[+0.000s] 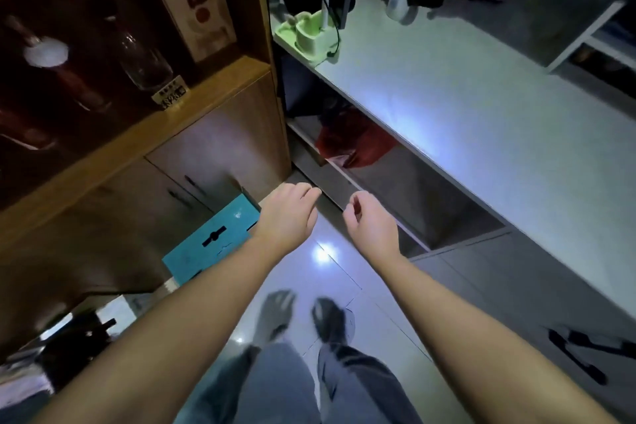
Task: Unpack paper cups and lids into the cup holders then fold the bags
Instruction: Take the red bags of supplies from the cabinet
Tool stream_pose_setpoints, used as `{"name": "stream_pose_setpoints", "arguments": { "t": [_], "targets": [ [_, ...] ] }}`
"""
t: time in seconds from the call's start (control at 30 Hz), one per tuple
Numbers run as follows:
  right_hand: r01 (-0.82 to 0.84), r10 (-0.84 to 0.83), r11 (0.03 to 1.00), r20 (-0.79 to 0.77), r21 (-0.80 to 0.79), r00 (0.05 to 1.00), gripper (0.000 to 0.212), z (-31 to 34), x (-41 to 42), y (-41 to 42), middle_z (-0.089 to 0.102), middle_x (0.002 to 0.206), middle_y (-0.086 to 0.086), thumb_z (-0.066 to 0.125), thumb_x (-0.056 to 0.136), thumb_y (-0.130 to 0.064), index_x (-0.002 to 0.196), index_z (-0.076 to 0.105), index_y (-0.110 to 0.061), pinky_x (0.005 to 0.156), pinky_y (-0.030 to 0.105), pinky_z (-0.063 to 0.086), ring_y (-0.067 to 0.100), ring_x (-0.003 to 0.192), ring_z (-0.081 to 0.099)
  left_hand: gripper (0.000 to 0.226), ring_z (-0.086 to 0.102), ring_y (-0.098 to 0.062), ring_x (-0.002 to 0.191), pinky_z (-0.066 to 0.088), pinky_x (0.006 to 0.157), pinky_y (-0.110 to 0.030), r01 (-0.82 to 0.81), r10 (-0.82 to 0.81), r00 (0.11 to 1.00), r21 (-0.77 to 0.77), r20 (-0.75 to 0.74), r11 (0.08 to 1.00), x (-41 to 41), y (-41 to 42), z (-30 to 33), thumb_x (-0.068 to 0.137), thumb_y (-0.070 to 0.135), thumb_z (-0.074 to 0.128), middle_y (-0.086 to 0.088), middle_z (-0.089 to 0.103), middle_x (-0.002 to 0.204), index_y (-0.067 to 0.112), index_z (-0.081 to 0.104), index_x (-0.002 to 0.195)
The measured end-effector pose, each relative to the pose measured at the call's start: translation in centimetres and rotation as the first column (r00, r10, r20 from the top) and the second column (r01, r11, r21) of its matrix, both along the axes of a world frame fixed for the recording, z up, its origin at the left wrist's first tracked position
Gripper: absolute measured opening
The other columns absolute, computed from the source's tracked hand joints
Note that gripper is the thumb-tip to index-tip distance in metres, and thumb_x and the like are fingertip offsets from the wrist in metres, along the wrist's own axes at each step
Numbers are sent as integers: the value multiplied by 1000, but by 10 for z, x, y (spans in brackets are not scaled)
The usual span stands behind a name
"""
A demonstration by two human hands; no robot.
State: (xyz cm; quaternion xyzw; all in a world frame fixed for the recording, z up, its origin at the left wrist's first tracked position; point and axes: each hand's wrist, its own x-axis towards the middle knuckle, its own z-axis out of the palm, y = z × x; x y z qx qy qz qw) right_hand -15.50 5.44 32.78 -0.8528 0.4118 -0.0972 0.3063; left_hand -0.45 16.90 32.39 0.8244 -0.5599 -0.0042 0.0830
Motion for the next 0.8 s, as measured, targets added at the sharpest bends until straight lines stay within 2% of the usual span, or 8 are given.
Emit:
{"name": "stream_pose_setpoints", "arguments": {
  "t": [0.1,0.2,0.3,0.4,0.5,0.67,0.8],
  "targets": [
    [55,-56,998,73,23,996,5,-31,27,-19,56,90,-10,54,97,-27,95,56,-23,71,38,51,13,78,54,29,62,-26,95,49,78,-35,28,-28,1000,-112,2,993,15,-20,-30,95,24,50,-2,67,111,16,67,116],
    [74,-66,995,126,-60,990,6,-76,54,-37,59,96,-7,56,96,-22,98,60,-18,76,37,50,16,89,55,30,60,-26,105,45,84,-33,43,-46,999,-231,-10,972,34,-41,-73,97,22,47,-2,66,116,14,69,117],
    [105,-83,981,142,-160,986,9,-128,76,-53,62,99,-1,58,96,-19,100,63,-13,79,35,47,22,92,55,28,60,-29,110,48,86,-37,42,-56,997,-261,-48,964,57,-61,-125,99,20,51,-4,66,119,12,69,118],
    [151,-127,972,135,-180,983,12,-175,96,-67,63,102,1,58,97,-20,102,64,-11,81,33,45,23,94,55,28,61,-31,108,51,82,-42,68,-91,994,-291,-68,954,78,-81,-171,98,21,52,-5,66,119,11,69,118],
    [180,-157,963,124,-201,980,14,-212,114,-79,63,102,2,57,97,-22,103,65,-11,81,36,46,23,94,56,28,60,-30,110,51,84,-44,130,-148,988,-310,-35,942,96,-104,-209,99,23,52,-5,65,120,12,67,120],
    [218,-192,938,117,-271,974,16,-256,136,-100,63,102,4,58,98,-23,105,66,-12,83,44,48,27,94,56,26,59,-29,113,49,86,-39,222,-216,975,-398,61,890,123,-144,-262,103,23,51,-4,64,123,12,67,121],
    [262,-220,909,163,-324,962,17,-282,145,-123,63,103,3,58,98,-26,109,66,-15,79,44,48,29,93,58,28,58,-32,115,51,90,-44,217,-215,975,-434,55,874,141,-178,-301,102,24,56,-7,63,125,8,65,124]
  ]
}}
